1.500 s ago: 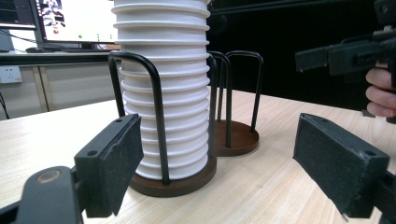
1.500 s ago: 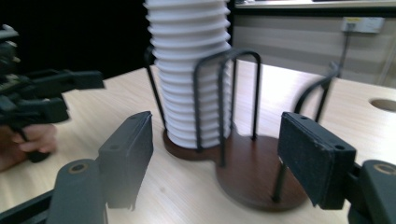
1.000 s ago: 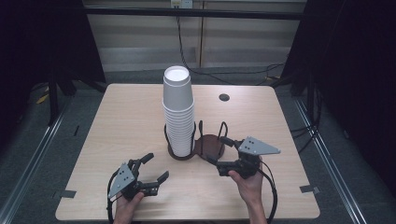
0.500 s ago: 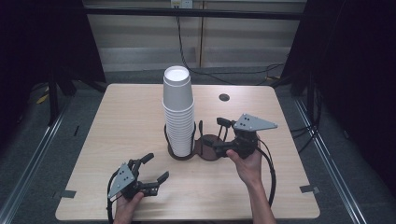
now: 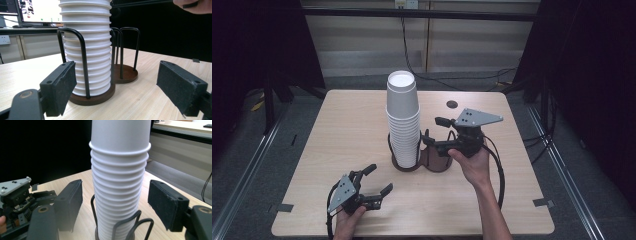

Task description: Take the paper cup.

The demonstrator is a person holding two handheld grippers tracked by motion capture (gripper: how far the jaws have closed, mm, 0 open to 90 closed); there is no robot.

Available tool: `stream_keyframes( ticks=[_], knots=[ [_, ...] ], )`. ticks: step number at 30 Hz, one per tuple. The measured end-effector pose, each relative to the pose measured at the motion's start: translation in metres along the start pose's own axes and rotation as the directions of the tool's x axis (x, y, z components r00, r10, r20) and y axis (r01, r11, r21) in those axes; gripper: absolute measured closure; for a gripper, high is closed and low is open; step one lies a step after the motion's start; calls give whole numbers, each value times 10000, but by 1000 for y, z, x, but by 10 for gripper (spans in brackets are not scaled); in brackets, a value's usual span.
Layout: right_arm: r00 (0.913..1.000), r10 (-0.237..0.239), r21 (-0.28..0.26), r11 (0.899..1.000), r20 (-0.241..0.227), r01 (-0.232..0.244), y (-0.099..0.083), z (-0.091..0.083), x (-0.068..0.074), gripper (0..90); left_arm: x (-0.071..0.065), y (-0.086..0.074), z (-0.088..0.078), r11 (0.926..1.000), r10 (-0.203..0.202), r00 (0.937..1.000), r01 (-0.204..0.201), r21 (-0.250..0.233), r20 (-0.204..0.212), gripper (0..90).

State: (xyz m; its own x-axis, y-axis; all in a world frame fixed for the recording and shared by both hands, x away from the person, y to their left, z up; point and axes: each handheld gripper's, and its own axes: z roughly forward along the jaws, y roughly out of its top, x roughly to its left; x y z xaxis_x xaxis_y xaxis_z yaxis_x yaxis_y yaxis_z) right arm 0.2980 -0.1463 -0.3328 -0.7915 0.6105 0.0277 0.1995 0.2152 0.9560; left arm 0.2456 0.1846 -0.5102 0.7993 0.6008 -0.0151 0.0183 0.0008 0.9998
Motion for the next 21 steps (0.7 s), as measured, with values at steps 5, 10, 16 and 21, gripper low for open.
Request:
stream_keyframes(
  ticks=[5,10,16,21],
  knots=[
    [9995,-191,157,9997,-266,195,16,4,-3,208,0,0,0,10000,7,10000,-7,1,-10,159],
    [9984,-243,363,9990,-509,261,25,8,-7,176,0,0,0,10000,-3,10000,3,11,-6,159],
    [9974,-253,543,9981,-678,290,40,11,-12,152,0,0,0,10000,1,10000,-1,8,-4,158],
    [9974,-388,852,9954,-614,440,55,18,-15,150,0,0,0,10000,1,10000,-1,7,-4,158]
  ],
)
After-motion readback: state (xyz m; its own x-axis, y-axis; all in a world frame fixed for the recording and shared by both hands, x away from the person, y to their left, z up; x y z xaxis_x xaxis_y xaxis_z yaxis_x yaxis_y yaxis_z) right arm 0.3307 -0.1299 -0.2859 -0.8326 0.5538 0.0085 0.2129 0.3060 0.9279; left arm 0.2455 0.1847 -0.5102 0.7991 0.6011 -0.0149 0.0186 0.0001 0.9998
